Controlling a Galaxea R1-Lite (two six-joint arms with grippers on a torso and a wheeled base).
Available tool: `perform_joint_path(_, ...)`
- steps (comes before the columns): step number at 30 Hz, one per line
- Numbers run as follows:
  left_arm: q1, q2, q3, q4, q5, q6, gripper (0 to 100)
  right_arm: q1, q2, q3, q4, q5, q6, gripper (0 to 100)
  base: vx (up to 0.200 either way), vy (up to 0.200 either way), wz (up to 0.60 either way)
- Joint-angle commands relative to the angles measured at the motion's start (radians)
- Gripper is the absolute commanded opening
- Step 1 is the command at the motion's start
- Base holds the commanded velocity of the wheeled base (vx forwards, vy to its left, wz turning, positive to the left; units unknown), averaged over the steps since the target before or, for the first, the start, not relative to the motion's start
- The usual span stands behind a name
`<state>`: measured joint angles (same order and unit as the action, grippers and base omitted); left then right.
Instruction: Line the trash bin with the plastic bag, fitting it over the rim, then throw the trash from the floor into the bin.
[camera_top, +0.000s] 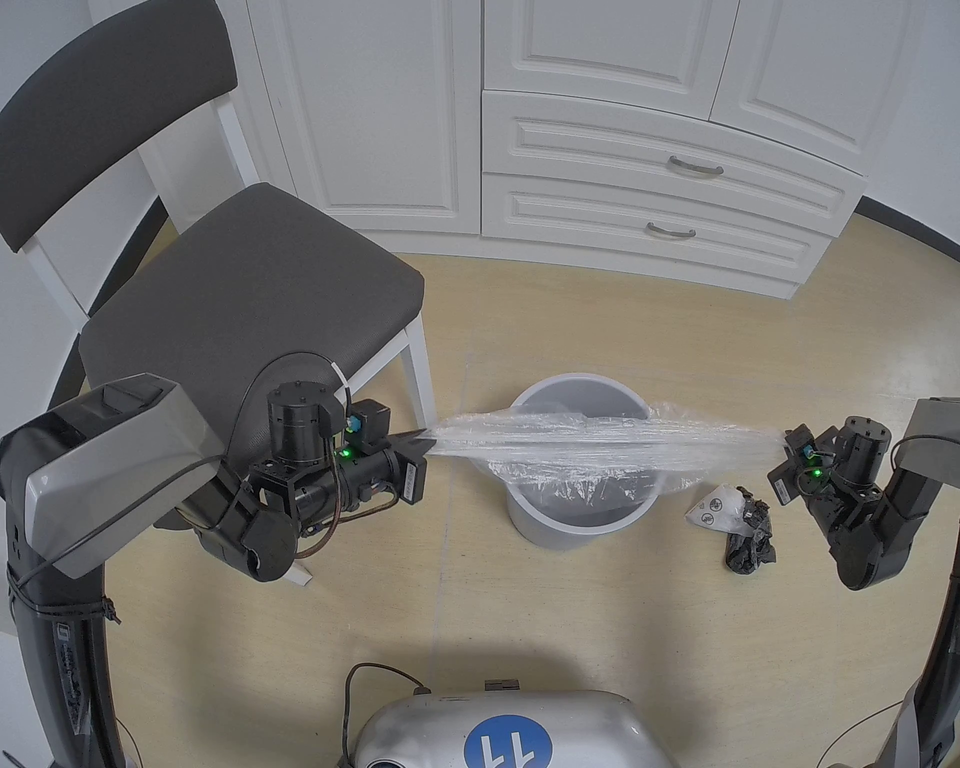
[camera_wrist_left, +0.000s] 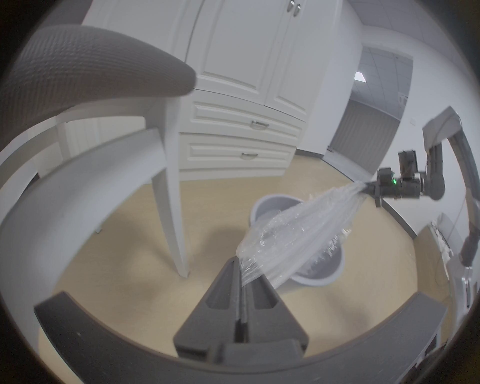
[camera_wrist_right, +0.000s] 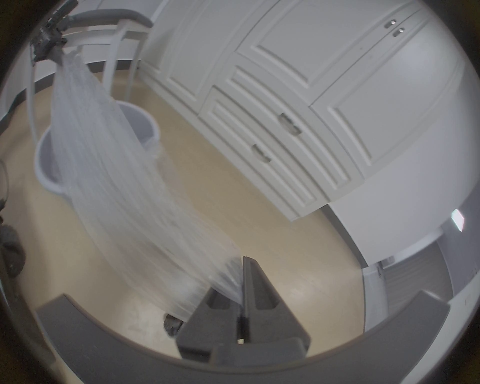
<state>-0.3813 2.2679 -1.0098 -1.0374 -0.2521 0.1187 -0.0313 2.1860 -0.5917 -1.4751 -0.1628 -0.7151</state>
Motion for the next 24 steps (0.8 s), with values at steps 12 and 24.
perform_joint_path(12, -0.054, 0.140, -0.096, -0.108, 0.090, -0.071, 0, 0.071, 0.141, -0.132, -0.014, -0.090, 0.123, 0, 0.000, 0.000, 0.00)
perform_joint_path(24, -0.077, 0.099, 0.016, -0.076, 0.047, -0.060, 0, 0.005, 0.072, 0.035, -0.001, 0.032, -0.029, 0, 0.000, 0.000, 0.00)
